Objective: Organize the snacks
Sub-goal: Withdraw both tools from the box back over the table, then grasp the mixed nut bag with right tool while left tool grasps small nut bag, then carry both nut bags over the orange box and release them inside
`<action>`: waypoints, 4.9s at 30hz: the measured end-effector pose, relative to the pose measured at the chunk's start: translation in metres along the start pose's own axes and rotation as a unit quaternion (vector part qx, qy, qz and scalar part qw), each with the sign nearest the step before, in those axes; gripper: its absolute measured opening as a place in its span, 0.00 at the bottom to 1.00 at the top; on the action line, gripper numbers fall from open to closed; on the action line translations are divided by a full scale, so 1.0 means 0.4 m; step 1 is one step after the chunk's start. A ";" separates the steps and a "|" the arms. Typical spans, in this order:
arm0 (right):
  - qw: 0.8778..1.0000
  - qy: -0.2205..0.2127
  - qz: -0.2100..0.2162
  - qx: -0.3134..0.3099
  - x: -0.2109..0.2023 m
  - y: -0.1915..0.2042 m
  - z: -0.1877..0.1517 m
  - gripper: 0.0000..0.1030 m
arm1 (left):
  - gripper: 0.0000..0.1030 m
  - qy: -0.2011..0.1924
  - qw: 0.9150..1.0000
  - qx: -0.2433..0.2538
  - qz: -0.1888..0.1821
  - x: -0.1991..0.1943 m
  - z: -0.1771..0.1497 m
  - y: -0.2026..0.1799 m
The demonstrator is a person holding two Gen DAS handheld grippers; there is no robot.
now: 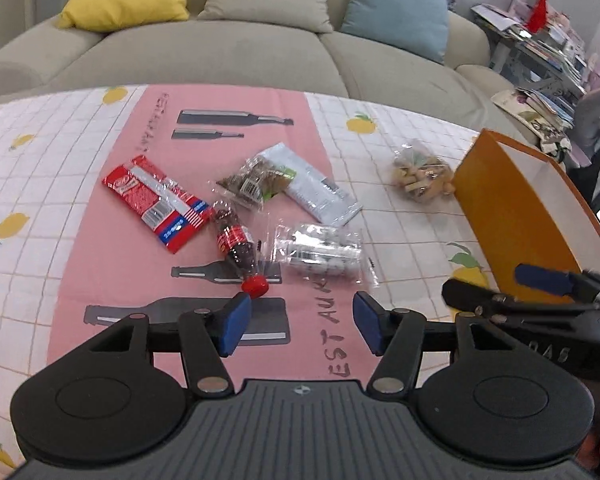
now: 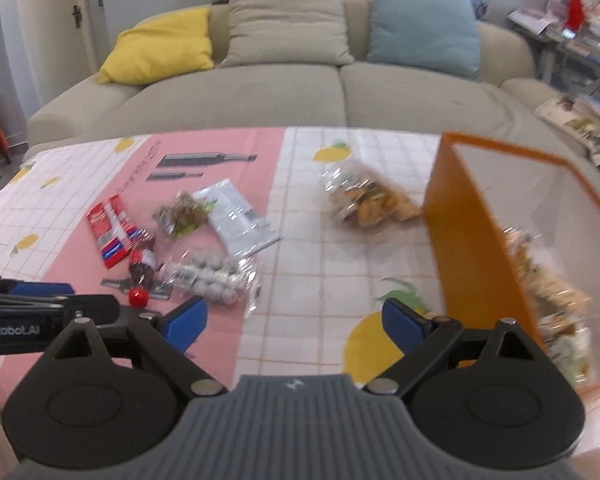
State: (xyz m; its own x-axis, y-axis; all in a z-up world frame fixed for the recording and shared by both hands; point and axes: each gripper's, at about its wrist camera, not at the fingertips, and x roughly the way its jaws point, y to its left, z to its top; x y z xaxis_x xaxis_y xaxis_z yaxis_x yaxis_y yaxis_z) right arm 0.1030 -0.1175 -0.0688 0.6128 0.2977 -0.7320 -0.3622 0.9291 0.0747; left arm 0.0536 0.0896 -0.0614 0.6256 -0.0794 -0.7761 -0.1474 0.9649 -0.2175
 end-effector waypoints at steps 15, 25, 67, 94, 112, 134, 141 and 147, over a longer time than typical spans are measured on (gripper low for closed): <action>0.999 0.015 0.017 -0.050 0.178 0.050 0.049 0.84 | 0.68 0.015 0.999 -0.019 0.044 0.115 0.109 0.100; 0.996 -0.033 -0.086 -0.009 0.266 -0.028 0.167 0.90 | 0.68 -0.012 0.999 -0.013 0.050 0.163 0.204 0.128; 0.987 -0.001 -0.081 -0.141 0.387 -0.033 0.150 0.61 | 0.54 0.045 0.978 0.192 0.071 0.410 0.246 0.000; 0.995 -0.003 -0.012 -0.103 0.008 0.005 0.057 0.57 | 0.47 0.031 0.995 0.093 0.004 0.048 0.128 -0.133; 0.992 -0.065 0.036 -0.107 -0.330 -0.116 0.031 0.57 | 0.47 -0.005 0.990 0.117 -0.075 -0.149 0.108 -0.312; 0.997 0.044 -0.006 -0.062 -0.283 -0.537 0.163 0.58 | 0.47 0.083 0.941 0.259 -0.202 0.064 0.242 -0.680; 0.995 0.101 -0.005 -0.024 -0.160 -0.622 0.167 0.58 | 0.47 0.122 0.924 0.302 -0.200 0.179 0.255 -0.745; 0.989 0.147 -0.003 -0.026 -0.079 -0.642 0.150 0.58 | 0.47 0.150 0.908 0.334 -0.206 0.240 0.230 -0.793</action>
State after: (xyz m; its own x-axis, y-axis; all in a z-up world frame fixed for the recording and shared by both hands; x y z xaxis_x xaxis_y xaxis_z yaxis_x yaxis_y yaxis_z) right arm 0.2186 -0.3523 -0.0241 0.3868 0.2093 -0.8981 -0.3998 0.9157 0.0412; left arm 0.2308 -0.2008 -0.0124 0.2711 -0.4361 -0.8581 0.6111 0.7667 -0.1966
